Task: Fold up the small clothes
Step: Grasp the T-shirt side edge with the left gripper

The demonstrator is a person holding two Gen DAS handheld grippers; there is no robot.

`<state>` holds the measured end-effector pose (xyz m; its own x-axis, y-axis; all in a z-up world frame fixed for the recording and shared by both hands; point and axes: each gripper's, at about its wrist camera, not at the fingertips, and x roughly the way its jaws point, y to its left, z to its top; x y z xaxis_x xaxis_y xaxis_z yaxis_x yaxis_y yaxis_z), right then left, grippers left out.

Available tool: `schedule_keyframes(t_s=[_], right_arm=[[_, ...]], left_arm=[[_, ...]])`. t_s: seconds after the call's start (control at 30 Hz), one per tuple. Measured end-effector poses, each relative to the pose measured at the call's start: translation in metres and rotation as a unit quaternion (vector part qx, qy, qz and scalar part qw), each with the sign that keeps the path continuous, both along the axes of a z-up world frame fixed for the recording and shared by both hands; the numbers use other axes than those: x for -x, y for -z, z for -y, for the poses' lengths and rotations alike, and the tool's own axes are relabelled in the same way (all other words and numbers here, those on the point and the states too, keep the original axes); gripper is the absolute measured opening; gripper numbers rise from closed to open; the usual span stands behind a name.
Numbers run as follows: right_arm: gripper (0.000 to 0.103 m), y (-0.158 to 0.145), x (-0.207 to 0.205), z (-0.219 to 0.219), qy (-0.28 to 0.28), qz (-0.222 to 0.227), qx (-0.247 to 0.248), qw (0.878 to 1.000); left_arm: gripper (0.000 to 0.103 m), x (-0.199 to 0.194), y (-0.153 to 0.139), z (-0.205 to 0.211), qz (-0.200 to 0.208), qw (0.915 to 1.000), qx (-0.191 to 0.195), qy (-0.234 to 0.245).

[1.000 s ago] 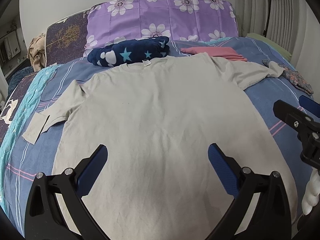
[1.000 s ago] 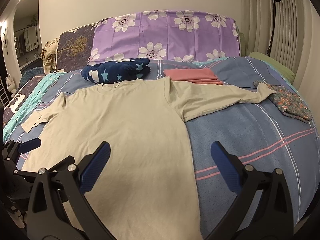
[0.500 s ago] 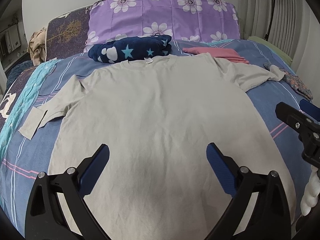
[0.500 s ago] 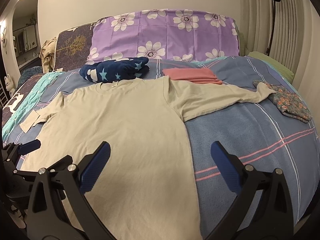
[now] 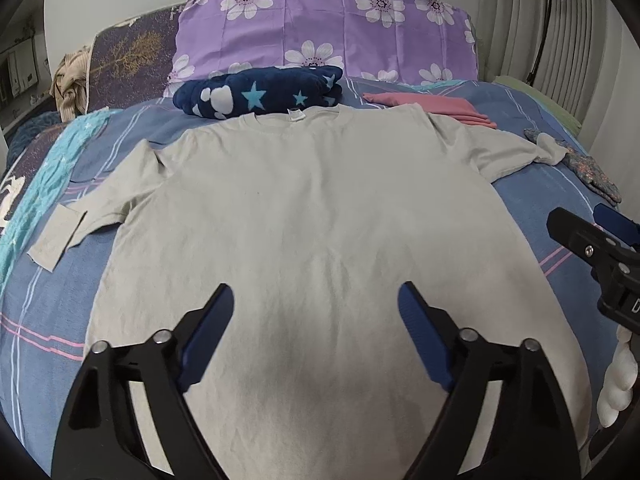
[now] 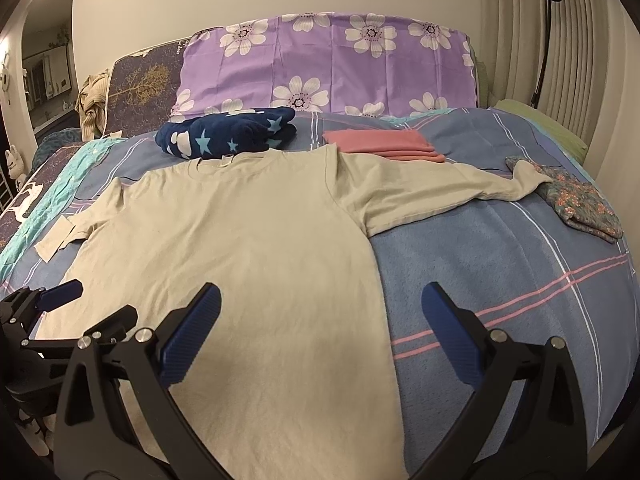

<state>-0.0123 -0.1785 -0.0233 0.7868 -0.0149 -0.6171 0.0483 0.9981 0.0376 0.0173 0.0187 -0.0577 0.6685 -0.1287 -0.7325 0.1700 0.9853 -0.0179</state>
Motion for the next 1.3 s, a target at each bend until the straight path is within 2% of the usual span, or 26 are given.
schedule_keyframes(t_s=[0.07,0.13,0.17,0.23,0.3,0.4,0.5,0.63,0.77,0.87,1.0,1.07,1.1,1.13,1.17,1.2,1.3], right_arm=[[0.089,0.001,0.001,-0.001,-0.006,0.005,0.002,1.000],[0.072,0.002,-0.001,-0.001,-0.019,0.001,-0.008,1.000],[0.069,0.004,-0.003,-0.001,-0.027,-0.004,-0.016,1.000],[0.055,0.006,-0.006,-0.002,-0.038,-0.013,-0.024,0.999],[0.051,0.010,-0.009,-0.005,-0.045,-0.021,-0.023,0.999],[0.051,0.013,-0.011,-0.008,-0.046,-0.025,-0.015,0.999],[0.054,0.017,-0.014,-0.007,-0.042,-0.034,-0.015,0.998],[0.056,0.022,-0.020,-0.006,-0.038,-0.044,-0.016,0.998],[0.060,0.026,-0.026,-0.010,-0.039,-0.050,-0.012,0.998],[0.062,0.031,-0.031,-0.013,-0.038,-0.060,-0.013,0.997],[0.063,0.036,-0.038,-0.011,-0.033,-0.072,-0.008,0.997],[0.063,0.038,-0.042,-0.008,-0.027,-0.077,-0.010,0.997],[0.064,0.038,-0.044,-0.006,-0.025,-0.078,-0.012,0.997],[0.064,0.037,-0.046,-0.005,-0.023,-0.079,-0.015,0.997],[0.064,0.037,-0.049,-0.005,-0.023,-0.078,-0.018,0.997],[0.064,0.036,-0.050,-0.005,-0.024,-0.077,-0.018,0.997],[0.064,0.033,-0.054,-0.009,-0.033,-0.069,-0.011,0.997]], left_arm=[[0.072,-0.003,0.003,-0.007,-0.008,0.9999,0.010,-0.002],[0.063,-0.007,0.006,-0.017,-0.012,0.9998,0.013,-0.010],[0.058,-0.009,0.007,-0.023,-0.013,0.9997,0.014,-0.014],[0.053,-0.014,0.008,-0.040,-0.014,0.9993,0.016,-0.031],[0.051,-0.020,0.008,-0.061,-0.013,0.9982,0.009,-0.057],[0.051,-0.035,0.008,-0.107,-0.013,0.9930,-0.016,-0.116],[0.051,-0.060,0.012,-0.168,-0.026,0.9801,-0.044,-0.192],[0.051,-0.102,0.020,-0.240,-0.050,0.9640,-0.071,-0.252],[0.051,-0.144,0.031,-0.279,-0.075,0.9616,-0.070,-0.255],[0.051,-0.169,0.045,-0.292,-0.093,0.9579,-0.088,-0.257],[0.052,-0.196,0.066,-0.306,-0.118,0.9581,-0.086,-0.247],[0.052,-0.203,0.071,-0.312,-0.118,0.9553,-0.093,-0.254],[0.049,-0.205,0.072,-0.315,-0.119,0.9553,-0.092,-0.255],[0.033,-0.207,0.072,-0.318,-0.118,0.9575,-0.081,-0.250],[0.009,-0.208,0.072,-0.323,-0.120,0.9609,-0.059,-0.242],[0.003,-0.208,0.071,-0.325,-0.123,0.9601,-0.055,-0.245],[0.002,-0.207,0.056,-0.326,-0.120,0.9614,-0.034,-0.245]])
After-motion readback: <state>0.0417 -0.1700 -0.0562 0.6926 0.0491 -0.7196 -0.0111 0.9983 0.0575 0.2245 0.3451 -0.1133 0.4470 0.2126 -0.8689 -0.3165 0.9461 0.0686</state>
